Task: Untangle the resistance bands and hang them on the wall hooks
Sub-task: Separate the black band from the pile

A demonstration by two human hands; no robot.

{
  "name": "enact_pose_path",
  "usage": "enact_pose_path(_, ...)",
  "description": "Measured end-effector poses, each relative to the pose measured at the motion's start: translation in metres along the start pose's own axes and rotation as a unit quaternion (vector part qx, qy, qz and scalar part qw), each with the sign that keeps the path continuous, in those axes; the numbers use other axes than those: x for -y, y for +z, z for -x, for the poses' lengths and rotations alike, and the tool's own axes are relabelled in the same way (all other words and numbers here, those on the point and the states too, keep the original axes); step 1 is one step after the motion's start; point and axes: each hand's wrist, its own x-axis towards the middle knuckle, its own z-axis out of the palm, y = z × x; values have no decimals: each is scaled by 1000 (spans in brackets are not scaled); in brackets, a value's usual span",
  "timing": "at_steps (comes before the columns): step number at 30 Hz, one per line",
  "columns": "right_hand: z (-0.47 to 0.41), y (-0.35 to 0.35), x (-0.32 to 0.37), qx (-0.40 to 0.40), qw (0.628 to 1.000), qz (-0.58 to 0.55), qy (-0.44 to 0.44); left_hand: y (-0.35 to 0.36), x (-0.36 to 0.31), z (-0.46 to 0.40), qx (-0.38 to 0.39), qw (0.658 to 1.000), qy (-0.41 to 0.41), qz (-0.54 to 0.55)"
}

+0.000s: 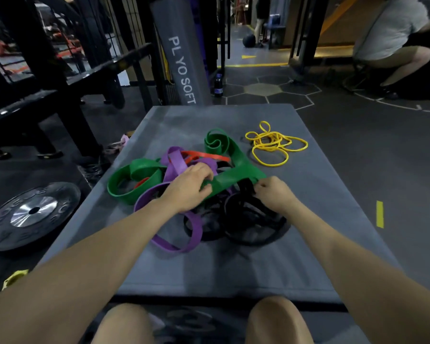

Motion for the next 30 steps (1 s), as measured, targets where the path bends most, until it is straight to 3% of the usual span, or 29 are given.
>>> enact_pose_path(5,-1,18,-1,37,998,16,-45,13,4,-21,86,993,-69,-47)
enact_pose_path(11,-21,36,-3,58,992,101,-46,-5,9,-57,30,985,-167,37)
enact_pose_path(13,-26,43,2,60,987,136,-65,-15,15,-65,-23,952,-271,137)
enact_pose_path(15,-26,51,7,66,976,177,-105,-22,20,-68,-77,887,-358,282)
enact_pose_path(20,-16,53,8,74,956,241,-148,-34,25,-62,-124,795,-431,409)
enact_pose_path(22,-13,43,7,93,963,197,-161,-41,23,-58,-130,781,-438,426)
enact_pose_path(25,-7,19,9,59,973,146,-170,-53,16,-53,-123,782,-442,422)
enact_pose_path(30,5,-22,14,49,974,135,-176,-63,5,-42,-128,776,-438,435)
